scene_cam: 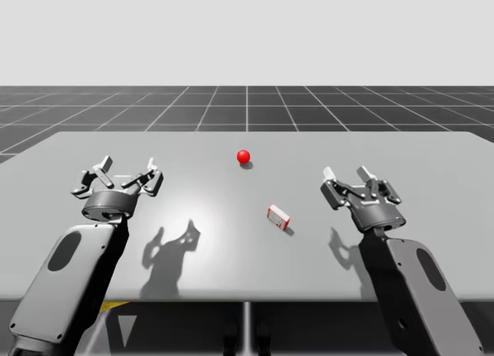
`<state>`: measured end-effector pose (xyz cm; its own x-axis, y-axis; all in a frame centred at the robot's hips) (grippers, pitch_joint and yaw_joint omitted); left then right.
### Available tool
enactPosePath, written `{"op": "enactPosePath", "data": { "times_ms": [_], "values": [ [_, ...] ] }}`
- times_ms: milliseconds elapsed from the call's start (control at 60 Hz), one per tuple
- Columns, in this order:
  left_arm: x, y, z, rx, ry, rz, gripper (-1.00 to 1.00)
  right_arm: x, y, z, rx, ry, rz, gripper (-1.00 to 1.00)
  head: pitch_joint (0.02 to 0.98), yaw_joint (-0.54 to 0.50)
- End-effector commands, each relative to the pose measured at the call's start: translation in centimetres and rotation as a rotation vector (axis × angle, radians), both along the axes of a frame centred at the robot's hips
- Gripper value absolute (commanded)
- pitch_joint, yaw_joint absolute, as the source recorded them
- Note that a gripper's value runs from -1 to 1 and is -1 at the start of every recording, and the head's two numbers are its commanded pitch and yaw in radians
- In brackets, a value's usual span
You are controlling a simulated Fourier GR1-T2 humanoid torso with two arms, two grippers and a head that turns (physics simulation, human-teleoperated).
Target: Watch the red light. When it turns green, pick up the object.
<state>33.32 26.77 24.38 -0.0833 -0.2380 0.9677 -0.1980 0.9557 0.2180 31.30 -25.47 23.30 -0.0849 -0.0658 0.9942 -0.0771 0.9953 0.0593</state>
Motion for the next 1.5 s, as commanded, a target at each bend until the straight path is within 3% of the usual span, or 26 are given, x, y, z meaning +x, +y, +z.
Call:
{"op": "enactPosePath", "data": {
  "times_ms": [17,200,483,917,1500],
  "values": [
    [0.38,0.39,-0.52,0.01,0.014,0.01,-1.0,0.1,0.08,-0.55,0.006,0.012,-0.019,-1.0,0.094,0.0],
    [0.4,0.38,-0.58,0.011,0.014,0.008,-1.0,0.17,-0.05,-0.41,-0.009,0.016,-0.002,-1.0,0.132,0.01],
    [0.54,0.32,-0.74,0.026,0.021,0.003,-1.0,0.21,0.03,-0.53,-0.039,0.017,-0.02,-1.0,0.293,0.02],
    [0.55,0.21,-0.71,0.035,0.026,-0.005,-1.0,0.28,0.01,-0.58,-0.047,0.018,-0.02,-1.0,0.524,0.02],
    [0.41,0.07,-0.63,0.027,0.027,-0.011,-1.0,0.25,0.06,-0.58,-0.046,0.019,-0.019,-1.0,0.566,0.02]
  ]
}}
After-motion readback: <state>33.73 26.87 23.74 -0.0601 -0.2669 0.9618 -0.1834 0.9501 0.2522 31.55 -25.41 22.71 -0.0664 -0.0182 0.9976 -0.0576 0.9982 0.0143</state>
